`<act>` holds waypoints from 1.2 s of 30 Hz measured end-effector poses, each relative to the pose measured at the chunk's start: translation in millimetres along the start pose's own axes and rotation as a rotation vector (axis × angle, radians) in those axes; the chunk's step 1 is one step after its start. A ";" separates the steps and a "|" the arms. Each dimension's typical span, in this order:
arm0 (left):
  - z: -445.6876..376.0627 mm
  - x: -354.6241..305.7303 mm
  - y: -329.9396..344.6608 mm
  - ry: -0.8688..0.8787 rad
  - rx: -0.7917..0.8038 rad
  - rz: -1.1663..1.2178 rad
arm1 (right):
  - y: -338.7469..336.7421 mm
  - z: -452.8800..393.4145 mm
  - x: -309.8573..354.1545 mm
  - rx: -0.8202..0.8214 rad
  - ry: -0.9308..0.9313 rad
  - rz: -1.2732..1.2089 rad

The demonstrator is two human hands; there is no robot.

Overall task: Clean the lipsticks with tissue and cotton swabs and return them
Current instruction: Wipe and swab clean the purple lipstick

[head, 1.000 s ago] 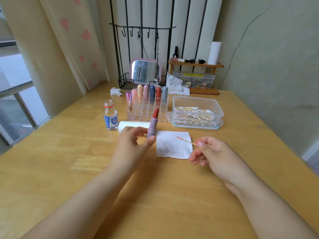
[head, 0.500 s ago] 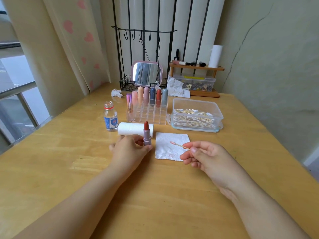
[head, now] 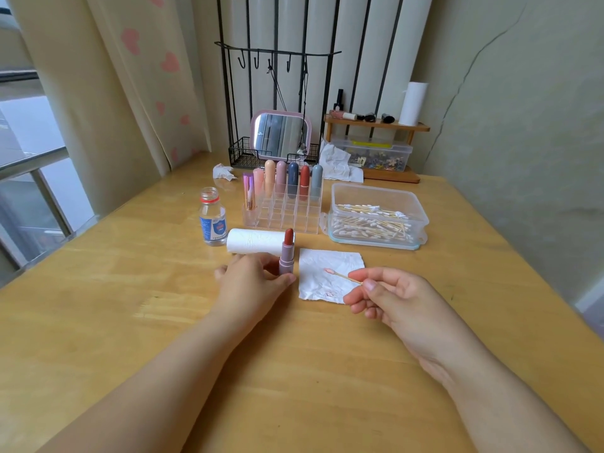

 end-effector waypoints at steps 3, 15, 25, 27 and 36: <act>-0.7 1.4 1.9 -0.005 -0.019 -0.010 | -0.5 0.8 0.6 0.001 -0.002 -0.001; 0.8 2.0 0.6 -0.022 0.016 -0.049 | 3.2 1.9 -2.2 0.038 0.006 0.015; 4.0 4.2 -4.0 -0.025 0.087 -0.040 | 4.0 1.2 -6.6 0.043 0.009 0.023; 3.9 8.0 -8.6 -0.046 0.091 -0.077 | 4.3 1.2 -6.2 0.043 0.002 0.025; 6.0 14.3 -21.3 -0.045 0.158 -0.396 | 8.2 2.4 -5.2 0.085 -0.035 0.171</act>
Point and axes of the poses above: each hand's wrist, its own z-axis away from the middle knuckle, its own y-axis out of the palm, x = y × z, the point moved 4 cm from there along -z, towards the middle knuckle, and after that the axes turned 13 degrees about -z, right-handed, at the moved point
